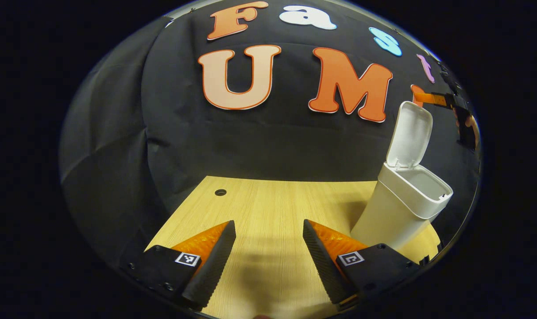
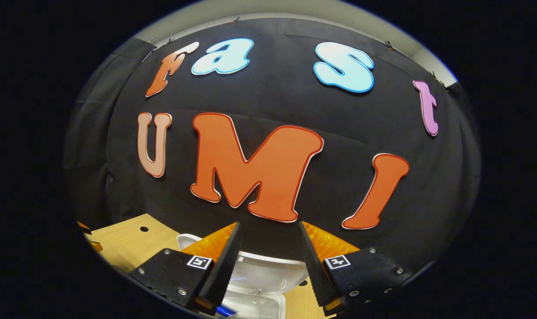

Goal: Press the lid of the desktop garbage bin to open it, pick up the crumpled paper on the desktop and throw it into the bin, then pick up the pop can on the desktop and drop it into the bin, and finally close the garbage bin lid.

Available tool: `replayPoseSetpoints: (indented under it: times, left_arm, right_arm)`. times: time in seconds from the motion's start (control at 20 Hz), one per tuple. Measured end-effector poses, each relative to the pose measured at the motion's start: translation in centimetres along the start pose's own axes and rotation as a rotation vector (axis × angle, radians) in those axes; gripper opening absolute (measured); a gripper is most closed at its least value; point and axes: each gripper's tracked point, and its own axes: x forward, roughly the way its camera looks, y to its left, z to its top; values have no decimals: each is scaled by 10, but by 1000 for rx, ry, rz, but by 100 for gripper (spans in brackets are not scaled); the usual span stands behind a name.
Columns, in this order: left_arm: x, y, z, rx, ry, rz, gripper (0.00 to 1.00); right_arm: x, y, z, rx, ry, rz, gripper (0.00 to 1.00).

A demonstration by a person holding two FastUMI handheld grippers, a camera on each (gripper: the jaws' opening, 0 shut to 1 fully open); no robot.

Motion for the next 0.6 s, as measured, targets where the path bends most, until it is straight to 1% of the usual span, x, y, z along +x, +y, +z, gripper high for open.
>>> replayPoseSetpoints:
  times: [0.05,0.15,0.2,0.3,0.35,0.55,0.6]
  left_arm:
    - [0,0,0,-3,-1,3,97]
    - [0,1,-3,-9,4,1,97]
    - [0,0,-3,-11,9,-2,97]
    - [-2,-1,-5,-7,16,-12,96]
    - [-1,-3,-5,-2,16,-18,98]
    - [4,-9,-7,41,19,-27,96]
    - [4,-13,-7,43,19,-34,98]
  right_arm:
    - [-2,5,-8,6,30,14,77]
    - [-9,7,-4,23,21,22,77]
    - [-12,8,-8,29,30,28,72]
    - [-20,11,-10,47,41,39,71]
    - [-30,12,-13,56,46,45,71]
    - [-55,19,-35,76,106,53,71]
    - [-60,21,-41,70,117,53,71]
